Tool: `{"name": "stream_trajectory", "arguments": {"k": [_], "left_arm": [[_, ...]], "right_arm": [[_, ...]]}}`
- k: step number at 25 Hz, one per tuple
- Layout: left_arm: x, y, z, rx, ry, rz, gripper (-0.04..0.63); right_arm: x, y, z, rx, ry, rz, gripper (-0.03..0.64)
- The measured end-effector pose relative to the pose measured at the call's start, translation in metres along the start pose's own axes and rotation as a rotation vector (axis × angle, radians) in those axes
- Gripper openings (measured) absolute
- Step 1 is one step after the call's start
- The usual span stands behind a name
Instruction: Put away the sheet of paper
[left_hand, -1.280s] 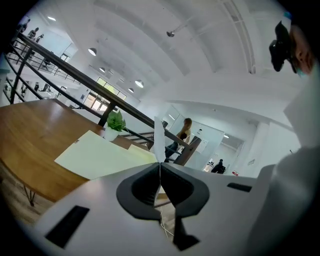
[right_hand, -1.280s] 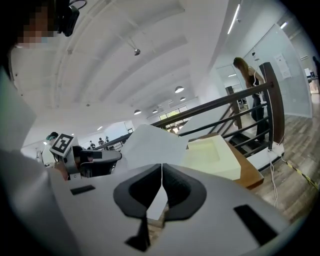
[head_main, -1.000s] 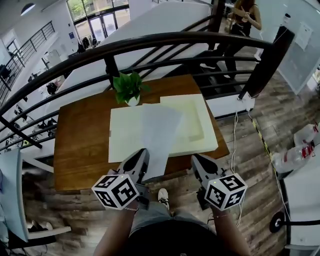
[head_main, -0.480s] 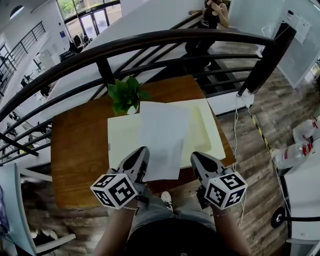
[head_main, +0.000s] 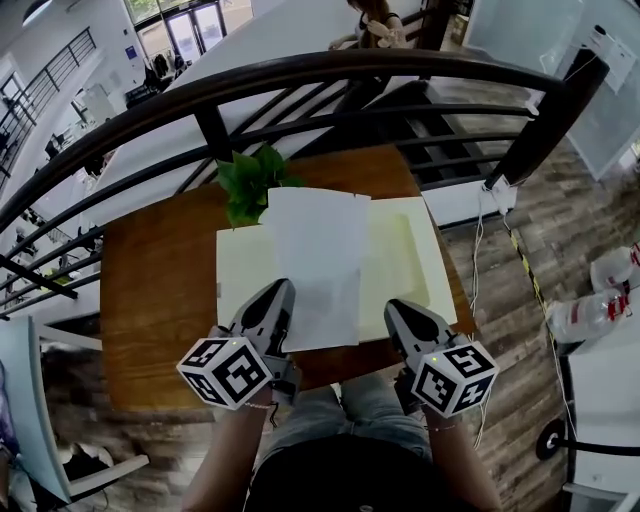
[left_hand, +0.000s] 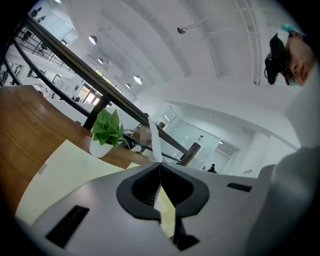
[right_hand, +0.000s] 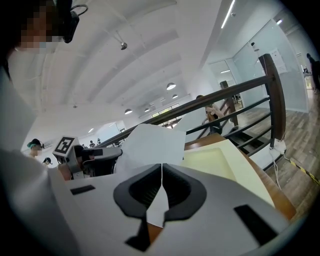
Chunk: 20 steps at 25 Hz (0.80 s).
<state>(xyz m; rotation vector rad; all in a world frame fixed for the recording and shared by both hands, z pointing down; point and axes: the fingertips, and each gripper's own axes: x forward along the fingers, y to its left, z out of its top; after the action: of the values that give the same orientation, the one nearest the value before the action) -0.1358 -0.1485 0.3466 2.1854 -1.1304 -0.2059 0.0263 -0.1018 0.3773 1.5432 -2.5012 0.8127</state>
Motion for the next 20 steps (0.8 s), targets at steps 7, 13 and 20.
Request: {"name": "stream_trajectory", "arguments": {"k": [7, 13, 20], "left_arm": [[0.007, 0.019, 0.004, -0.031, -0.023, 0.079, 0.020], [0.017, 0.032, -0.012, -0.071, 0.013, 0.123, 0.020], [0.021, 0.049, -0.022, -0.102, 0.031, 0.180, 0.020]], "right_arm": [[0.022, -0.006, 0.002, 0.015, 0.038, 0.043, 0.028], [0.031, -0.019, 0.005, 0.015, 0.056, 0.060, 0.028], [0.038, -0.028, 0.000, 0.027, 0.090, 0.076, 0.028]]}}
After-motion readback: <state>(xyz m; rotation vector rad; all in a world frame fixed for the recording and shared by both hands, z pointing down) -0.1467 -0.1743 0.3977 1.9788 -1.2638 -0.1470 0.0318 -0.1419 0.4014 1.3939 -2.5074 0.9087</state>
